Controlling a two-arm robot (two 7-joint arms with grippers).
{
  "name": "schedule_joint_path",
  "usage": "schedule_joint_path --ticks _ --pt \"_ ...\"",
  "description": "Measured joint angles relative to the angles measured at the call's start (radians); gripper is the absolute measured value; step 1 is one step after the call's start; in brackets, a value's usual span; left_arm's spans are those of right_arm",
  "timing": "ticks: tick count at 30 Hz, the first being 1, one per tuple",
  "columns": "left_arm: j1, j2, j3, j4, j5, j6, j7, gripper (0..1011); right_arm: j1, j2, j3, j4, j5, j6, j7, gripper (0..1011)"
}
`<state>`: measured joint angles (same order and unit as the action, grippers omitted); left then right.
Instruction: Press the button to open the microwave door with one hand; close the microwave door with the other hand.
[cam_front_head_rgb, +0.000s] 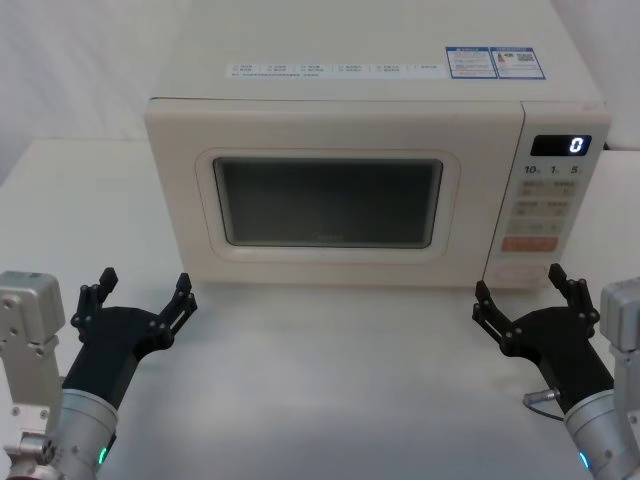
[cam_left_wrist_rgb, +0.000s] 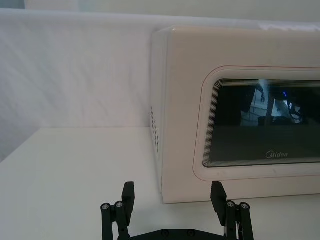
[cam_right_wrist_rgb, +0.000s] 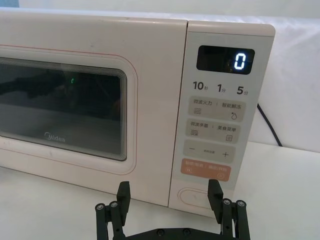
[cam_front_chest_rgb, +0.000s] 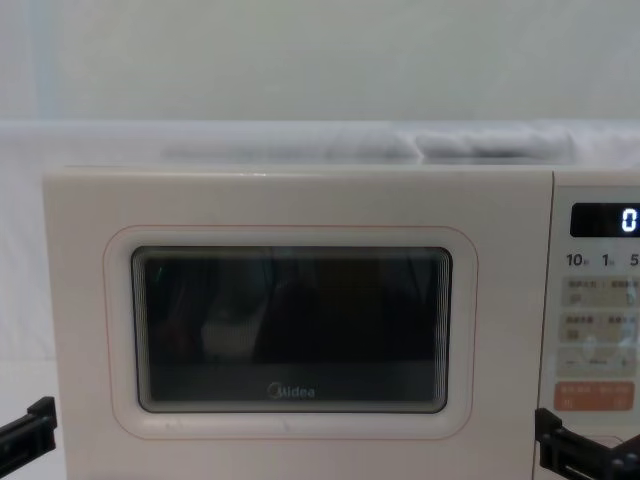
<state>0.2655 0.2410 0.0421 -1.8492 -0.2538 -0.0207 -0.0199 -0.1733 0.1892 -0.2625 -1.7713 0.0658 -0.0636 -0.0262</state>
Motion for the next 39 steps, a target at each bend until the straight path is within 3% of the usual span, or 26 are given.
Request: schedule_joint_path --ticks 8,15,20,22,30,39 --pt "0.000 0.000 0.000 0.000 0.000 0.000 0.000 1001 0.000 0.000 0.000 0.000 0.000 0.000 0.000 1002" --pt "0.000 0.000 0.000 0.000 0.000 0.000 0.000 1001 0.000 0.000 0.000 0.000 0.000 0.000 0.000 894" --pt "0.000 0.000 0.000 0.000 0.000 0.000 0.000 1001 0.000 0.000 0.000 0.000 0.000 0.000 0.000 763" --pt "0.000 0.000 0.000 0.000 0.000 0.000 0.000 1001 0.000 0.000 0.000 0.000 0.000 0.000 0.000 658" --pt "0.000 0.000 0.000 0.000 0.000 0.000 0.000 1001 0.000 0.000 0.000 0.000 0.000 0.000 0.000 457" --pt "0.000 0.000 0.000 0.000 0.000 0.000 0.000 1001 0.000 0.000 0.000 0.000 0.000 0.000 0.000 121"
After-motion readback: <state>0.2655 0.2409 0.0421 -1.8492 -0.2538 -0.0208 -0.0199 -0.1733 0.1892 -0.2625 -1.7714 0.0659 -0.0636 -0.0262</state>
